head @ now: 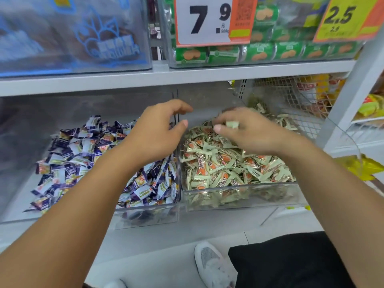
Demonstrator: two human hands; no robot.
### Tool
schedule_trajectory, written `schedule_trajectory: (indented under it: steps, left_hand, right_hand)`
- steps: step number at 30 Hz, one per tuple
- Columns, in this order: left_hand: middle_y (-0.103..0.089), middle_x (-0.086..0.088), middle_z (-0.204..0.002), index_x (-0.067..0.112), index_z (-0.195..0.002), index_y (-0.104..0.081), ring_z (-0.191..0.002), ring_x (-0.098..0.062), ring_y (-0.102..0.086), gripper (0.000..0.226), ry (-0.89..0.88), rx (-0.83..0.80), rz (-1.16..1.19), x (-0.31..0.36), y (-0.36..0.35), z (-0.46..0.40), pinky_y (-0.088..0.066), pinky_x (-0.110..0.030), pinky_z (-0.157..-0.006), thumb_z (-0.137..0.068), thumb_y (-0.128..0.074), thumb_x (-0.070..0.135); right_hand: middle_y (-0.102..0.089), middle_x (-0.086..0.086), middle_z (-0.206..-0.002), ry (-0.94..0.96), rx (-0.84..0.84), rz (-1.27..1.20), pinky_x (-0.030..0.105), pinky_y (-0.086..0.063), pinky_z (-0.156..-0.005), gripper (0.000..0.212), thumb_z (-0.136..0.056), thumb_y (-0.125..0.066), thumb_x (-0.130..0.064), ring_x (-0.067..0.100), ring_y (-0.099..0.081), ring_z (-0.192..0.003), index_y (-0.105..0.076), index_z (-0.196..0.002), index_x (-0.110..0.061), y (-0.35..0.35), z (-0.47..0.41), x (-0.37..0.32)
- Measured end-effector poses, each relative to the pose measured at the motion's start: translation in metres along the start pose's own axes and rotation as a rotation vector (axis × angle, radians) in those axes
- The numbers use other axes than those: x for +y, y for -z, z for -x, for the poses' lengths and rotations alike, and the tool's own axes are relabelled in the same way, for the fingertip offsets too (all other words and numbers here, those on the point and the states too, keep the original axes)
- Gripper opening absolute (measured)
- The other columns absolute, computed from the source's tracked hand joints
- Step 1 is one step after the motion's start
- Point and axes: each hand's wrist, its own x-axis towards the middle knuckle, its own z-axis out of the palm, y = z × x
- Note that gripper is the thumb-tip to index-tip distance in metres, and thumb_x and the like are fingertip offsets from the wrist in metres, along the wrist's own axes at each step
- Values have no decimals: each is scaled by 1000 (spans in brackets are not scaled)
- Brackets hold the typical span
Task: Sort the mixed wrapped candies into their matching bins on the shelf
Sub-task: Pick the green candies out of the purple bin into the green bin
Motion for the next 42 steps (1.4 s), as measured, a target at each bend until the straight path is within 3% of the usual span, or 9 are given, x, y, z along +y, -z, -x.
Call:
schedule_trajectory:
  steps: [4, 9, 11, 15, 24, 28, 31, 38, 42]
  left_hand:
    - [-65, 7, -121, 23, -123, -65, -111, -9, -57, 27, 54, 25, -80, -8, 19, 8, -40, -24, -94, -98, -57, 25]
    - [-69, -2, -114, 19, -116, -69, -100, -20, -60, 31, 400, -61, -251, -64, 69, 32, -42, -27, -84, -99, -52, 38]
    - [-65, -8, -125, 15, -123, -64, -109, -28, -58, 38, 554, -137, -314, -89, 84, 47, -43, -30, -87, -102, -46, 40]
    - [-43, -16, -149, 8, -142, -41, -107, -28, -53, 43, 717, -427, -391, -123, 93, 74, -45, -39, -97, -105, -36, 30]
    - [-62, -14, -129, 4, -121, -65, -104, -28, -55, 33, 693, -412, -340, -133, 124, 123, -46, -31, -89, -98, -42, 7]
    - [-65, -10, -123, 12, -120, -63, -113, -27, -57, 29, 645, -242, -317, -132, 144, 147, -46, -36, -97, -101, -46, 26]
    - [-56, -9, -136, 16, -133, -50, -123, -27, -53, 36, 686, -198, -221, -135, 149, 153, -43, -36, -101, -101, -49, 33]
    - [-55, -7, -130, 12, -123, -49, -115, -26, -52, 28, 727, -473, -227, -138, 144, 154, -39, -29, -88, -104, -41, 31]
    - [-52, -8, -125, 13, -118, -45, -105, -22, -49, 23, 737, -580, -245, -137, 141, 152, -36, -27, -83, -105, -38, 30]
  right_hand:
    - [-58, 7, -137, -79, 68, 248, 39, -46, -102, 54, -91, -69, -41, 27, -55, -122, -56, -136, -16, -2, -11, -3]
    - [-70, -8, -103, 247, 235, 258, 41, -54, -84, 18, -95, -58, -39, 18, -65, -95, -69, -106, -31, -10, 13, -71]
    - [-68, -16, -93, 442, 172, 127, 35, -53, -80, 16, -95, -56, -38, 9, -62, -87, -70, -100, -33, -32, 25, -109]
    - [-57, -7, -133, 525, -122, 157, 38, -43, -102, 33, -103, -42, -36, 16, -52, -122, -55, -133, -31, -82, -9, -158]
    - [-23, 11, -163, 407, -549, 277, 36, -19, -118, 52, -110, -20, -32, 26, -23, -149, -29, -154, -7, -174, -161, -260]
    - [-58, 18, -127, 445, -622, 389, 39, -42, -92, 38, -106, -35, -32, 32, -54, -111, -64, -113, -9, -202, -167, -263]
    - [-62, 8, -122, 433, -695, 373, 39, -45, -96, 30, -105, -39, -28, 23, -56, -105, -63, -118, -15, -199, -150, -256]
    - [-28, -11, -160, 726, -833, 808, 42, -22, -120, 53, -104, -32, -49, 17, -24, -147, -24, -155, -38, -154, -57, -210]
    - [-33, -15, -157, 572, -851, 519, 21, -27, -111, 50, -103, -38, -48, 0, -33, -138, -34, -152, -39, -124, -70, -230]
